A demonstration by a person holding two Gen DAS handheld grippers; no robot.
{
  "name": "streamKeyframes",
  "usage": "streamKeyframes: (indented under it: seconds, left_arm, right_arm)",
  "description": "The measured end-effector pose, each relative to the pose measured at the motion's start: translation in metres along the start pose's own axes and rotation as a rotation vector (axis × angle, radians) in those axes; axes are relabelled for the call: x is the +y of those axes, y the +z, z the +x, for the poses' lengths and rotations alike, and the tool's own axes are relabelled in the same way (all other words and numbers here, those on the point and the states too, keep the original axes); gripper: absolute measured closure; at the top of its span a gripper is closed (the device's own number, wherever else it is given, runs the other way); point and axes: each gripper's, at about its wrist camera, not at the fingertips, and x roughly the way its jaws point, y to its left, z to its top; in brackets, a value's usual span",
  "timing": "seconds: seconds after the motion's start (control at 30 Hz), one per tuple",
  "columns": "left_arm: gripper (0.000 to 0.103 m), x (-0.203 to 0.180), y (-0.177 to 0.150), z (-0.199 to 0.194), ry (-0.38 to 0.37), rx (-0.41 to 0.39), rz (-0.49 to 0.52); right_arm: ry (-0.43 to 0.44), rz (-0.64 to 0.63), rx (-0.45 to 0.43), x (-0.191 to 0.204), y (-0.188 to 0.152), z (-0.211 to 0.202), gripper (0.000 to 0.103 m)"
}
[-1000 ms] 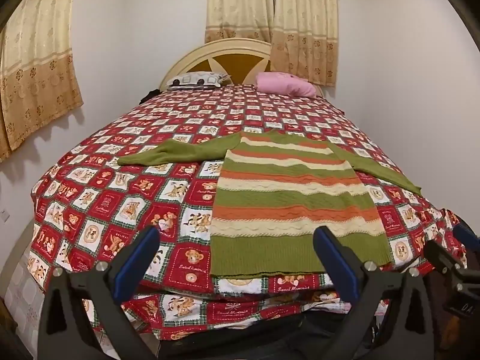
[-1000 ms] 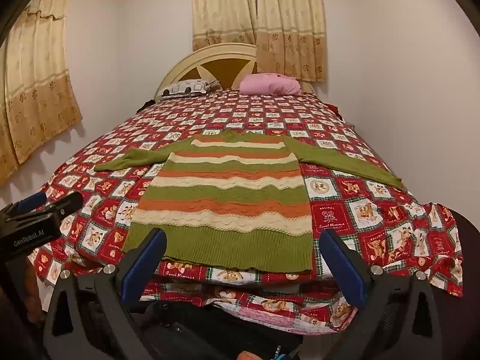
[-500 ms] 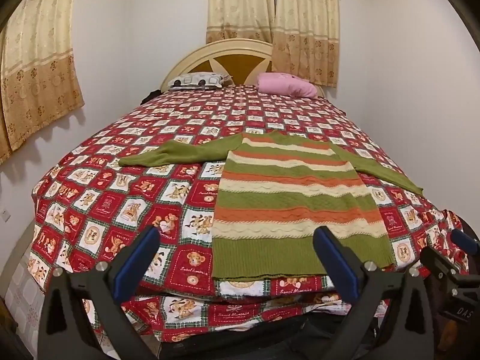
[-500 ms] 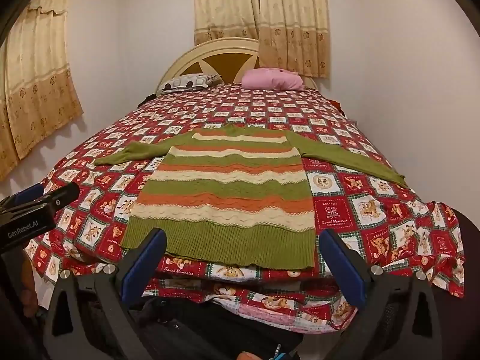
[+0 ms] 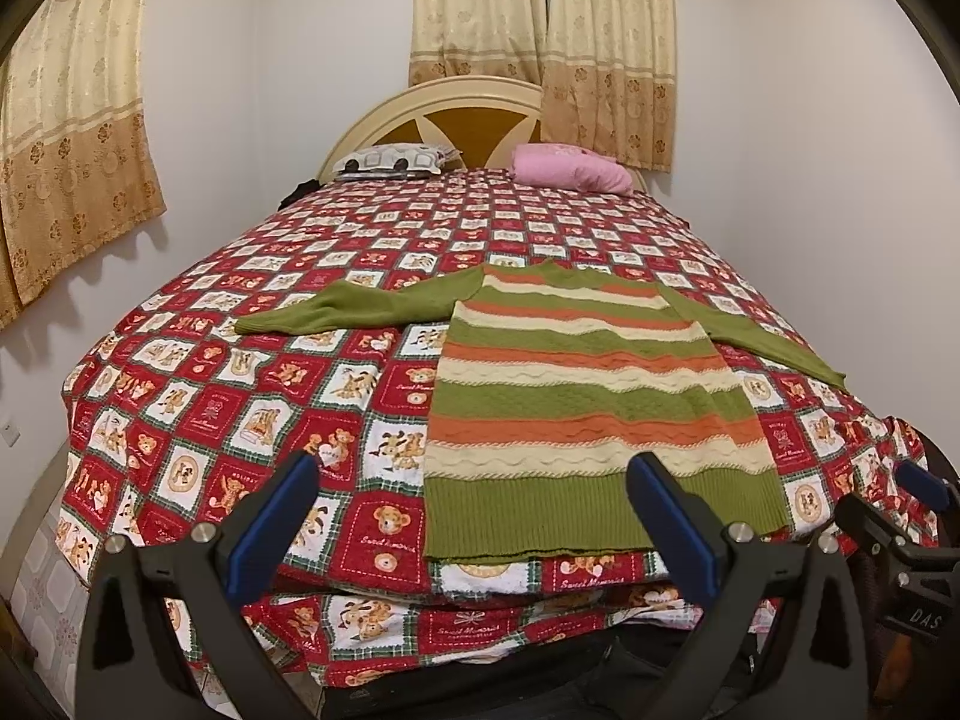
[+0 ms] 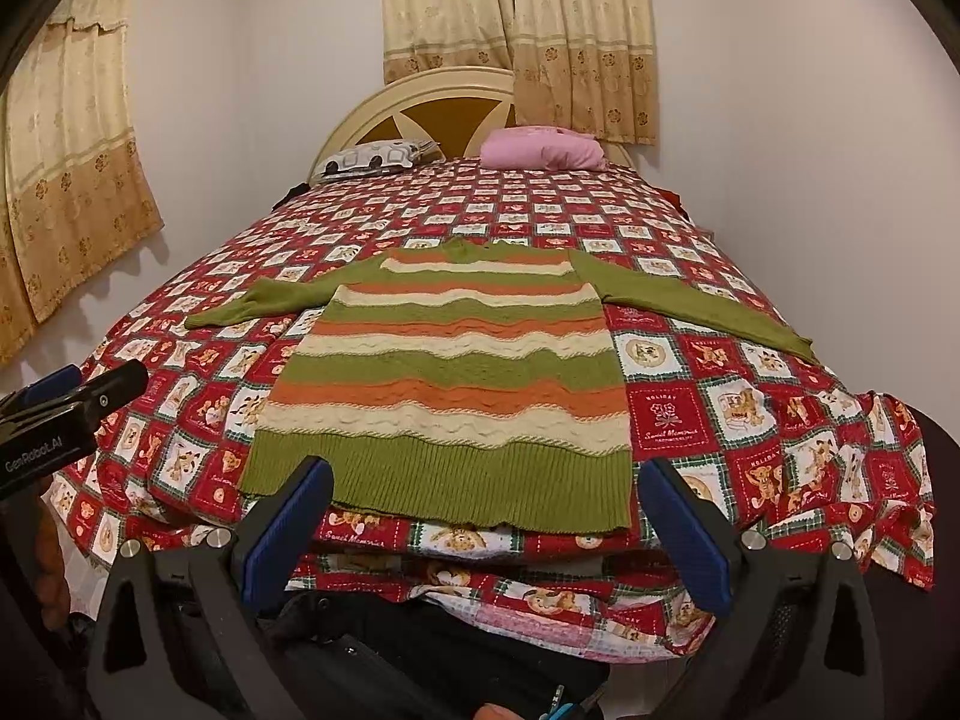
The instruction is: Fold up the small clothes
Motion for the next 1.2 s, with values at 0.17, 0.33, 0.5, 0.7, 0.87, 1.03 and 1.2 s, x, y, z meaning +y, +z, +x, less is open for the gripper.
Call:
streamKeyframes:
  seconds: [0.17, 0.33, 0.5, 0.7, 0.87, 1.03, 1.2]
  left_arm:
    - [0.000, -0.0004, -0.0001, 0.0003, 0.000, -0.001, 0.000]
    - [0.000, -0.0008, -0.0006, 0.0004, 0.000, 0.001, 0.000]
    - [0.000, -0.0007, -0.0015, 0.0002, -0.001, 0.002, 0.000]
    - [0.000, -0.0005, -0.0028, 0.0002, -0.002, 0.003, 0.003]
    - [0.000, -0.0013, -0.0025, 0.0004, -0.002, 0.004, 0.003]
    - [0.000, -0.0014, -0.0022, 0.0005, -0.001, 0.003, 0.003]
    - [0.000, -0.0021, -0.0022, 0.0005, 0.000, 0.004, 0.003]
  right_arm:
    - [0.000, 0.002, 0.006, -0.0025, -0.0003, 0.0015, 0.001]
    - [-0.001, 0.002, 0.006, -0.0020, -0.0003, 0.0016, 0.001]
    - [-0.001, 0.007, 0.008, -0.0030, -0.0018, 0.0039, 0.001]
    - [-0.002, 0.007, 0.008, -0.0029, -0.0021, 0.0048, 0.001]
    - [-0.002, 0.006, 0.010, -0.0025, -0.0014, 0.0043, 0.001]
    - [-0.002, 0.007, 0.008, -0.0020, -0.0015, 0.0041, 0.001]
    - [-0.001, 0.007, 0.010, -0.0020, -0.0014, 0.0041, 0.001]
